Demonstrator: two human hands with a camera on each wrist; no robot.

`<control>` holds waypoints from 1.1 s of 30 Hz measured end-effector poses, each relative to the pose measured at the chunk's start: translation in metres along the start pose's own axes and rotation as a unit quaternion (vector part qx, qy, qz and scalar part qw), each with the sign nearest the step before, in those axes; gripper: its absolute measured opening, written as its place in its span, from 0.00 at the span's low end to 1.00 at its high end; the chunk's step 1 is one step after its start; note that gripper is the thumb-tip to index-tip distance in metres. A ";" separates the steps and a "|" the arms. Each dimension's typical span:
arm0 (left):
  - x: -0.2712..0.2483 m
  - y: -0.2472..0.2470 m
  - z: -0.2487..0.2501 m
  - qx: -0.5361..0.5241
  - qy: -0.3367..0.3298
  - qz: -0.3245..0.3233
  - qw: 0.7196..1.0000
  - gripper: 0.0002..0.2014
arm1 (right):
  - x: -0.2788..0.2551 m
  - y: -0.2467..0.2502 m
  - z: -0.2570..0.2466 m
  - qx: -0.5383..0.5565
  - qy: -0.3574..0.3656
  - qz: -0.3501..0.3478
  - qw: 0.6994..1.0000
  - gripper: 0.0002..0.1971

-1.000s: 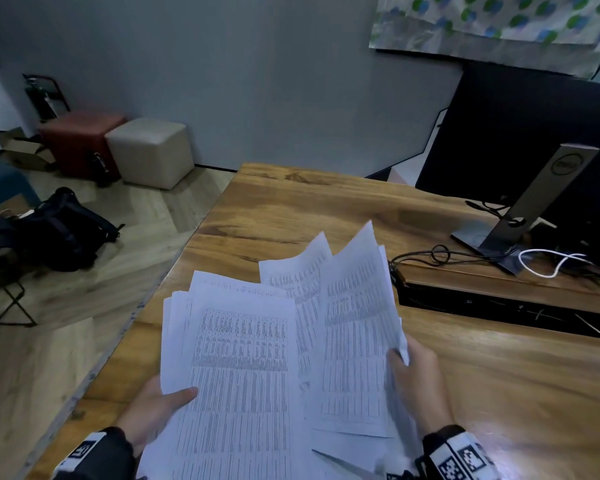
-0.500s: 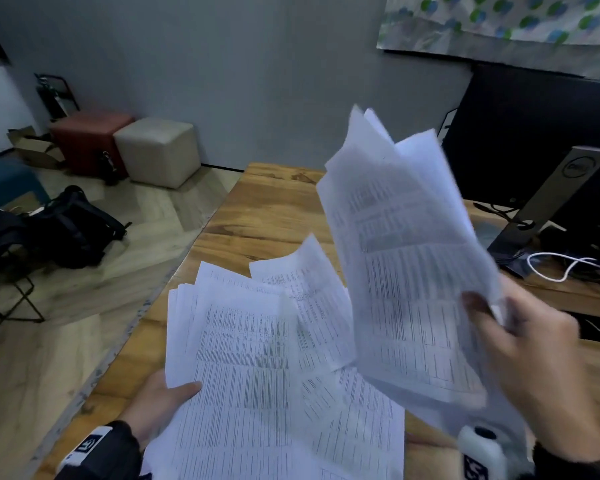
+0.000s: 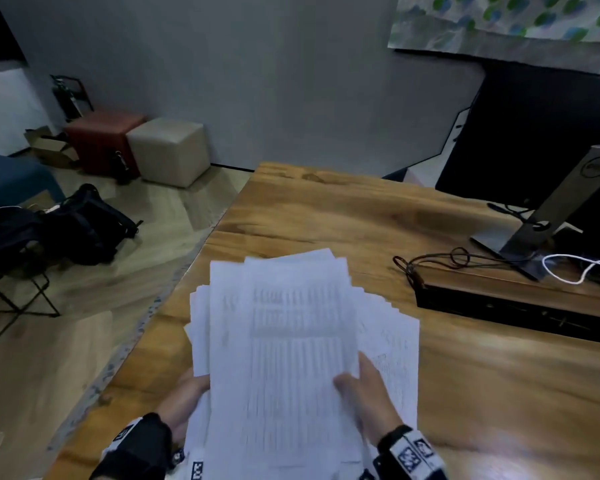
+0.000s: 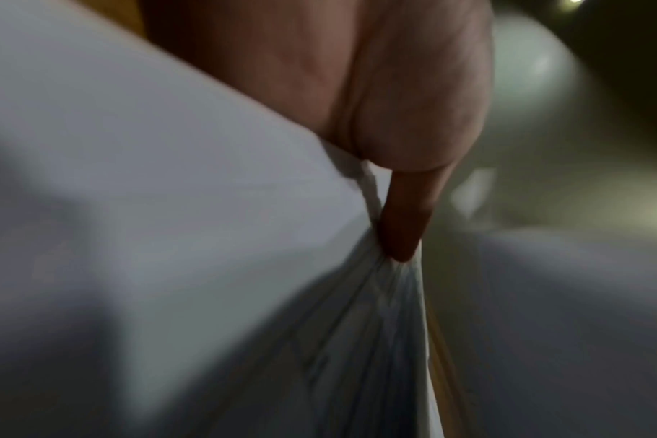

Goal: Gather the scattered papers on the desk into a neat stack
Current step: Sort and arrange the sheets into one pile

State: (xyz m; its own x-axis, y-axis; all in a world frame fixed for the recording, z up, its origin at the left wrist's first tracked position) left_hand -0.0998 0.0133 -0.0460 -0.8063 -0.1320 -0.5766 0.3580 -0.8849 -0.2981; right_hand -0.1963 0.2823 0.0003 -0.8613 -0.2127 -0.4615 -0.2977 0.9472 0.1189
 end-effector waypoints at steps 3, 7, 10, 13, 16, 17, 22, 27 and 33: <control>0.001 0.002 -0.009 -0.064 0.025 0.032 0.997 0.22 | 0.015 -0.017 0.033 -0.068 -0.038 -0.003 0.997 0.19; -0.005 -0.008 -0.011 -0.099 0.039 0.014 0.994 0.24 | 0.020 -0.031 0.030 -0.201 -0.002 -0.012 0.980 0.17; 0.001 -0.003 -0.010 0.018 -0.004 0.025 1.000 0.29 | 0.022 -0.038 0.015 -0.267 0.046 -0.024 0.962 0.08; 0.001 0.012 -0.006 0.084 -0.035 0.073 0.993 0.17 | 0.046 -0.010 -0.010 -0.375 0.097 0.105 0.916 0.18; -0.006 0.028 -0.005 0.112 -0.036 0.087 0.989 0.15 | 0.082 0.017 -0.031 -0.460 0.087 0.170 0.867 0.23; -0.008 0.036 -0.006 0.117 -0.036 0.089 0.988 0.16 | 0.095 0.024 -0.034 -0.482 0.069 0.176 0.855 0.27; -0.023 0.072 -0.011 0.107 -0.030 0.106 0.988 0.18 | 0.136 0.042 -0.021 -0.492 -0.056 0.160 0.854 0.54; -0.033 0.092 -0.010 0.083 -0.027 0.134 0.987 0.18 | 0.146 0.044 -0.016 -0.465 -0.097 0.140 0.869 0.41; -0.044 0.103 0.002 0.036 -0.049 0.157 0.986 0.19 | 0.130 0.036 -0.039 -0.369 0.030 0.104 0.923 0.07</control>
State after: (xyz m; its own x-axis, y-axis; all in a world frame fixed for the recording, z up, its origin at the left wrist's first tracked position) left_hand -0.0286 -0.0728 -0.0492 -0.7046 -0.4430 -0.5543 0.5646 -0.8232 -0.0598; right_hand -0.3351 0.2794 -0.0213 -0.9461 -0.0788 -0.3140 -0.3037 0.5524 0.7763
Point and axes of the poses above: each hand's wrist, its own x-axis towards the middle knuckle, its own y-axis out of the back of the hand, z = x × y, the point moved 9 cm from there along x, towards the middle knuckle, and after that the axes turned 1 degree about x, right-handed, at the moved point
